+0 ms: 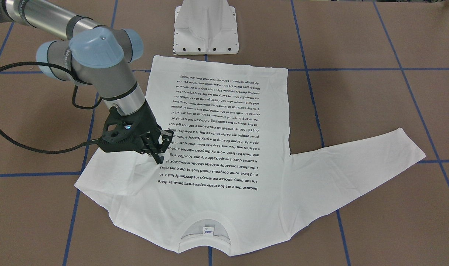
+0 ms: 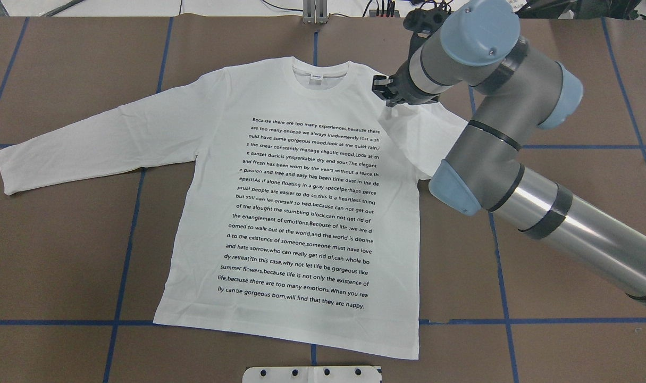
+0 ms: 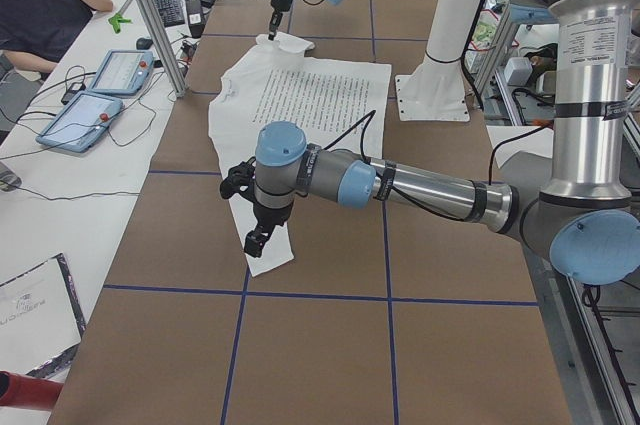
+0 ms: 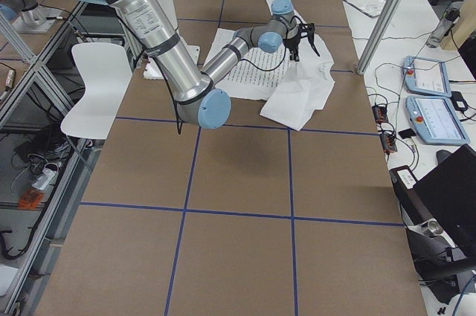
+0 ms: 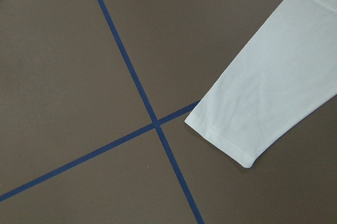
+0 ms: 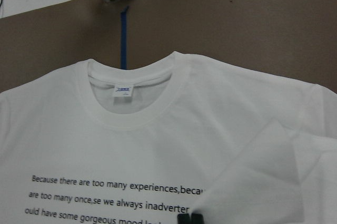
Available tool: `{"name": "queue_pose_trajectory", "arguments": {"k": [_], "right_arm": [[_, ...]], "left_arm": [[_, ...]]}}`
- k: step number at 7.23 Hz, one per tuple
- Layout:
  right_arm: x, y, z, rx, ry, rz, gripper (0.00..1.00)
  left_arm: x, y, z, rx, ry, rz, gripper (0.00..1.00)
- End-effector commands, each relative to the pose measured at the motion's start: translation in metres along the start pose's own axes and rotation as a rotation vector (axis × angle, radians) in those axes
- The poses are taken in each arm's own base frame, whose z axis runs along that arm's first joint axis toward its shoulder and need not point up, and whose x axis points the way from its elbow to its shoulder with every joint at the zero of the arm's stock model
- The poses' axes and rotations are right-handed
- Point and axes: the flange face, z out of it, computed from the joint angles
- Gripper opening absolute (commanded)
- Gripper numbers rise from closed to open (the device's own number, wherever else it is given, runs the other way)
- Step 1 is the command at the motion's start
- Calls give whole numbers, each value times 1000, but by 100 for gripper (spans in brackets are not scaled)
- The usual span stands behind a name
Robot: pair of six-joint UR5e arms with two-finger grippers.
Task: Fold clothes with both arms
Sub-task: 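Carry the grasped sleeve with the right gripper across the shirt front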
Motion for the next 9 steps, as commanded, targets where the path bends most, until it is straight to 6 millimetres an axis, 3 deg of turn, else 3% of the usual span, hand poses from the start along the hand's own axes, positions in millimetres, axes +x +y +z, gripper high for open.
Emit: {"name": "queue_pose_trajectory", "arguments": {"k": [1,2,4,5,7,9], "right_arm": [[-117,32,35,98,-83,-14,0],[-156,56,44,93,-92,-34,0],[-193,122,59,129,-90,-70,0],[-214,132,64,115,-89,-79,0],[-229,161,75,102,-79,-95,0],[-233,177,77,94,-81,-104,0]], "left_arm": [[1,6,0,-4,1,-3,100],[1,8,1,-6,1,-5,100],[1,9,1,-7,2,-6,100],[0,9,1,-7,2,-6,100],[1,9,1,-6,1,-5,100],[1,8,1,-6,0,-5,100]]}}
